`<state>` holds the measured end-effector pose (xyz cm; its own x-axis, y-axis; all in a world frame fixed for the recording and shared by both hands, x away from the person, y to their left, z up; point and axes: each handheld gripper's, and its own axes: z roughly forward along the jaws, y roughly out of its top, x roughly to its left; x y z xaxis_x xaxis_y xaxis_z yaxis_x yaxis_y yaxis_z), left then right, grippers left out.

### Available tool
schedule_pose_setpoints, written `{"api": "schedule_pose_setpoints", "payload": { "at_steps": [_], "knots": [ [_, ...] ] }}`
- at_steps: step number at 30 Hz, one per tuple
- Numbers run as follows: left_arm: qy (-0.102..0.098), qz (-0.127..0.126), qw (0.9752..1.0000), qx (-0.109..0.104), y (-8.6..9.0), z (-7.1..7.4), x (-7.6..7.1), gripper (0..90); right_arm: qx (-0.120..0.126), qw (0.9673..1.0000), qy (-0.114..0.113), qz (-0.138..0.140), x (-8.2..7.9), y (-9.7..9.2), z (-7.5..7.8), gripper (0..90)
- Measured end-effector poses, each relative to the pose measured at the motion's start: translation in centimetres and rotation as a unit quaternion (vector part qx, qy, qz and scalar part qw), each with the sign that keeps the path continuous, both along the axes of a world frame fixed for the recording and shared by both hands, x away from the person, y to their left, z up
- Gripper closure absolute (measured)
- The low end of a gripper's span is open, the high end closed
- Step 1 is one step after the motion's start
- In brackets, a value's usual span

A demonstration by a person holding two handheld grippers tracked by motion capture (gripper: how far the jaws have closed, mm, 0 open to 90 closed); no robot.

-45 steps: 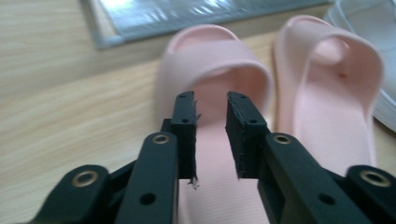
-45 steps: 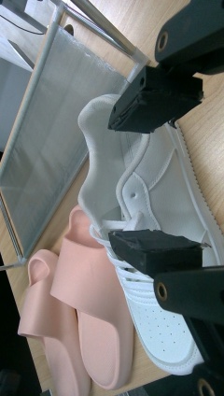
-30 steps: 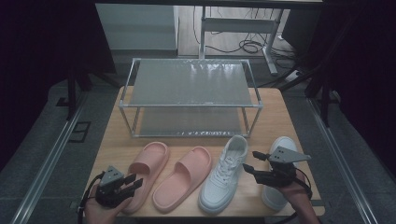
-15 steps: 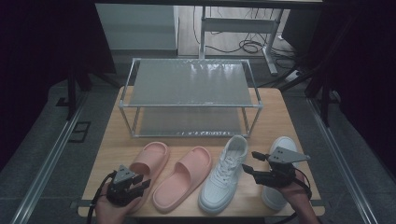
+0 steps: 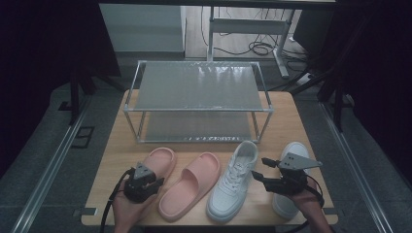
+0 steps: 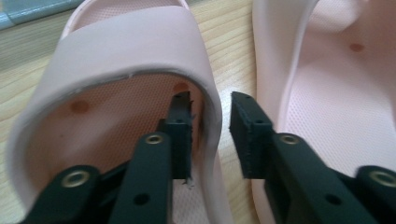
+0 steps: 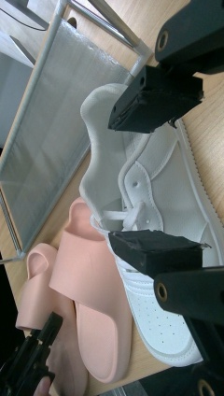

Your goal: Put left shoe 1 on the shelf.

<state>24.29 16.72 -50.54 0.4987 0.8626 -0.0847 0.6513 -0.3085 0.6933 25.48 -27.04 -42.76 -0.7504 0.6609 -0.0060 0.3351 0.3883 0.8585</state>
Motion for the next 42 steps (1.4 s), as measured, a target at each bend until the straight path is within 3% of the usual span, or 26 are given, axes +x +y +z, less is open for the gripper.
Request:
{"api": "schedule_pose_setpoints", "payload": {
  "at_steps": [4, 13, 21, 31, 42],
  "knots": [
    [-0.008, 0.007, 0.9999, 0.006, -0.3, -0.2, 0.2, 82.6, 0.0, 1.0, -0.002, -0.002, 0.0, -0.2, 0.0, 39.9],
    [-0.025, 0.019, 0.9994, 0.012, -0.2, 0.2, 0.1, 85.0, 0.001, 1.0, -0.002, -0.001, 0.0, -0.2, 0.1, 39.9],
    [-0.039, 0.013, 0.9991, 0.004, 0.5, 1.9, 0.4, 85.0, 0.002, 1.0, -0.006, -0.002, -0.1, -0.3, 0.3, 39.9],
    [-0.052, 0.007, 0.9986, 0.005, -0.1, 3.4, 2.2, 84.7, 0.013, 0.9999, 0.001, 0.005, 0.0, -0.2, 0.2, 39.9],
    [-0.053, 0.002, 0.9985, 0.008, -0.9, 4.0, 4.4, 84.7, 0.023, 0.9996, 0.006, 0.015, -0.1, 0.1, 0.1, 39.8]
  ]
}}
